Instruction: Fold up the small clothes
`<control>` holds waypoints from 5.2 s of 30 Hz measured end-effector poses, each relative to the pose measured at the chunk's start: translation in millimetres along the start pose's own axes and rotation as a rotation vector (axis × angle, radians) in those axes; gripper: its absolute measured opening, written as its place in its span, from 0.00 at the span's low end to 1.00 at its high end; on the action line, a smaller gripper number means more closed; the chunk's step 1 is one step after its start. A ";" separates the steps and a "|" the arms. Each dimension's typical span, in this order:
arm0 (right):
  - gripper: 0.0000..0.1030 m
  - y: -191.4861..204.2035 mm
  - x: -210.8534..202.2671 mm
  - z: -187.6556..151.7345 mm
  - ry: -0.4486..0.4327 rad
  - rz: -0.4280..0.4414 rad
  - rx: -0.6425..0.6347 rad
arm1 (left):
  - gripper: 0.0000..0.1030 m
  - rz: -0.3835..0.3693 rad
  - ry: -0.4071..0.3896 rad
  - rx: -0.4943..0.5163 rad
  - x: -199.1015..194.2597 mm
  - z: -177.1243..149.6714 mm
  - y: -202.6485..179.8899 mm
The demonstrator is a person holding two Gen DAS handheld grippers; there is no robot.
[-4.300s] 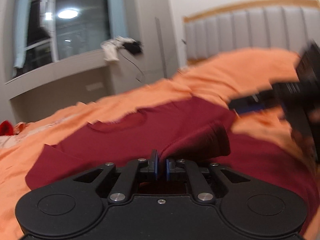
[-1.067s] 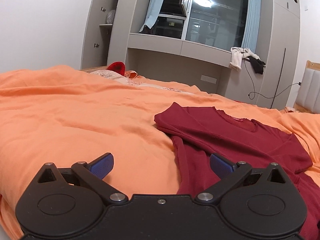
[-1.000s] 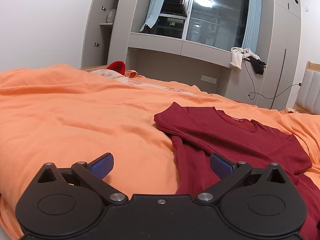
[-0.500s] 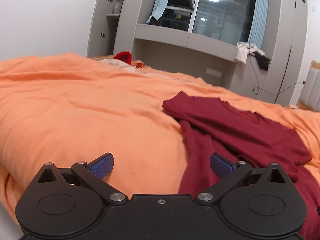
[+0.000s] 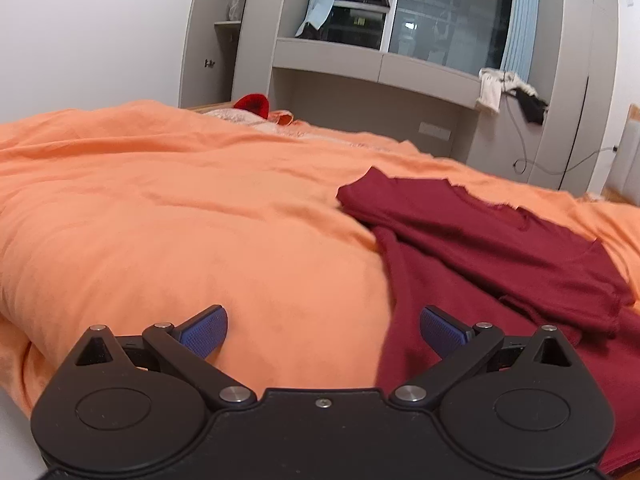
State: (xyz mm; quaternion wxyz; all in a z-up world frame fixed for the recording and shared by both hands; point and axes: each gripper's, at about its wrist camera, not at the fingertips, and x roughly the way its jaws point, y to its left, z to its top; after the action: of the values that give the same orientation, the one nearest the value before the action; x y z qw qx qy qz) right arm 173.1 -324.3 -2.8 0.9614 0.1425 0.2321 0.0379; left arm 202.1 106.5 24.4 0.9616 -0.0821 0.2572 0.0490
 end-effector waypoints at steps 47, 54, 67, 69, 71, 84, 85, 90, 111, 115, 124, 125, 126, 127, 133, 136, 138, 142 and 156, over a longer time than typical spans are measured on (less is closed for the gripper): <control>0.57 128.6 22.1 -139.4 -0.010 -0.190 -1.230 | 0.99 -0.088 -0.182 0.231 -52.6 -39.0 -47.5; 0.09 113.1 -4.7 -85.5 0.004 -0.046 -0.890 | 0.99 -0.320 -0.232 0.513 -74.0 -71.7 -89.5; 0.07 115.5 -57.8 -38.3 -0.186 0.047 -0.725 | 0.99 -0.270 -0.244 0.778 -62.1 -111.7 -140.5; 0.07 115.7 -61.4 -33.7 -0.211 0.047 -0.714 | 0.99 -0.229 -0.255 0.763 -61.1 -109.6 -139.2; 0.07 115.5 -63.9 -29.8 -0.229 0.044 -0.710 | 0.89 -0.153 -0.260 0.739 -59.1 -105.3 -135.1; 0.06 110.3 -67.6 -39.2 -0.278 -0.012 -0.739 | 0.05 0.009 -0.190 0.605 -83.5 -66.7 -100.2; 0.06 110.3 -68.8 -41.1 -0.287 -0.018 -0.746 | 0.05 0.003 -0.218 0.598 -91.5 -66.3 -98.8; 0.06 106.6 -90.3 -47.4 -0.369 -0.070 -0.754 | 0.05 -0.018 -0.370 0.604 -132.0 -63.8 -97.1; 0.06 133.5 -132.1 -2.3 -0.596 -0.159 -0.851 | 0.05 -0.152 -0.533 0.489 -229.4 -5.6 -103.8; 0.06 131.1 -92.7 34.6 -0.573 -0.135 -0.814 | 0.05 -0.123 -0.529 0.505 -191.7 25.3 -120.1; 0.06 118.8 40.9 103.7 -0.449 -0.149 -0.792 | 0.06 -0.084 -0.403 0.505 -58.1 99.2 -151.8; 0.06 115.6 54.2 107.9 -0.428 -0.146 -0.779 | 0.06 -0.077 -0.384 0.504 -41.8 104.2 -154.9; 0.06 112.0 71.7 112.8 -0.402 -0.140 -0.763 | 0.06 -0.068 -0.361 0.507 -23.7 108.4 -158.6; 0.06 107.4 86.0 116.5 -0.376 -0.129 -0.747 | 0.06 -0.059 -0.339 0.509 -7.1 111.4 -162.2; 0.06 78.4 158.7 121.6 -0.246 -0.094 -0.629 | 0.06 -0.001 -0.213 0.508 78.0 111.9 -169.8; 0.07 70.3 183.5 119.0 -0.202 -0.102 -0.632 | 0.07 0.007 -0.156 0.490 108.7 108.6 -168.5; 0.08 65.8 193.2 116.3 -0.178 -0.117 -0.640 | 0.10 0.006 -0.114 0.475 126.5 109.2 -165.4; 0.31 57.7 198.7 109.5 -0.135 -0.128 -0.622 | 0.29 -0.027 -0.022 0.372 147.1 108.3 -152.6; 0.94 44.7 202.4 89.1 -0.083 -0.233 -0.704 | 0.93 0.001 -0.010 0.267 142.0 95.3 -118.1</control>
State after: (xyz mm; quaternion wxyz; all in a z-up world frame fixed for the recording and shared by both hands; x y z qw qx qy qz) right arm 393.5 -276.3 -2.0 0.9581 -0.2226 0.1803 0.0001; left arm 387.1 15.4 50.2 0.9652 0.0472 0.2568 0.0153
